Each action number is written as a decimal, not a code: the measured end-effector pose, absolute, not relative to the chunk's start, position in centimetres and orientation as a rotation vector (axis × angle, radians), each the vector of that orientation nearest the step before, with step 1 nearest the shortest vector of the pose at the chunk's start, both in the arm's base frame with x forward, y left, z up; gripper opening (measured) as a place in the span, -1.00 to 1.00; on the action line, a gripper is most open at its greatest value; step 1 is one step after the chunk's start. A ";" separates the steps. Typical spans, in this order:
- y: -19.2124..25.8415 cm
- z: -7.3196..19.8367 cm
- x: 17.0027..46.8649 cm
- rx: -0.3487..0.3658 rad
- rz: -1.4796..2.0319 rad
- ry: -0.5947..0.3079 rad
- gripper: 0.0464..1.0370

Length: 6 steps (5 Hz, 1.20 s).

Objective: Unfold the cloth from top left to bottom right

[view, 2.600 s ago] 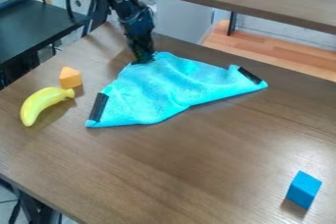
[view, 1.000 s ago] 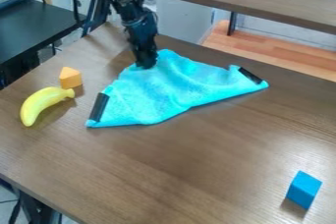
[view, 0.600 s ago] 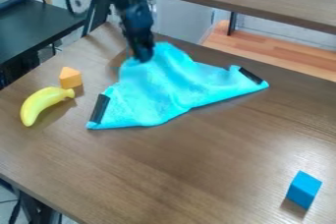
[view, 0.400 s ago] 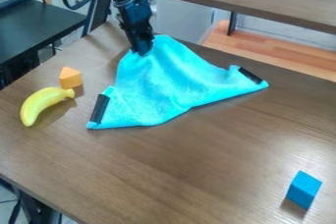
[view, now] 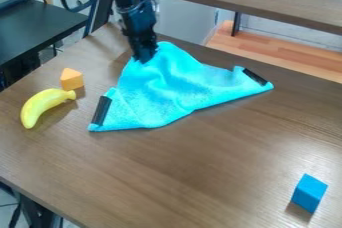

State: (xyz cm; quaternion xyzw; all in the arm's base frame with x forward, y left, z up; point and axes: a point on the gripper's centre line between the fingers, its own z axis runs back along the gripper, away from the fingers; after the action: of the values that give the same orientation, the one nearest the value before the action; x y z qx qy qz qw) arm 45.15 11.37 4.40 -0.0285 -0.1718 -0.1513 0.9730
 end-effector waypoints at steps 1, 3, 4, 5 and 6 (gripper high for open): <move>8.0 4.4 43.7 -0.027 -0.367 -0.360 -0.95; 1.9 4.1 39.9 -0.014 -0.480 -0.327 -0.95; 0.3 4.1 38.5 -0.023 -0.484 -0.310 -0.95; -1.5 3.5 36.9 -0.079 -0.504 -0.261 -0.95; -2.5 3.4 35.5 -0.156 -0.485 -0.188 -0.95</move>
State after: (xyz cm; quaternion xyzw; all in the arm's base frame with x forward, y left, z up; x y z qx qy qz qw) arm 35.53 -2.54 3.38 -0.0768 -0.0927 -0.2395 0.9634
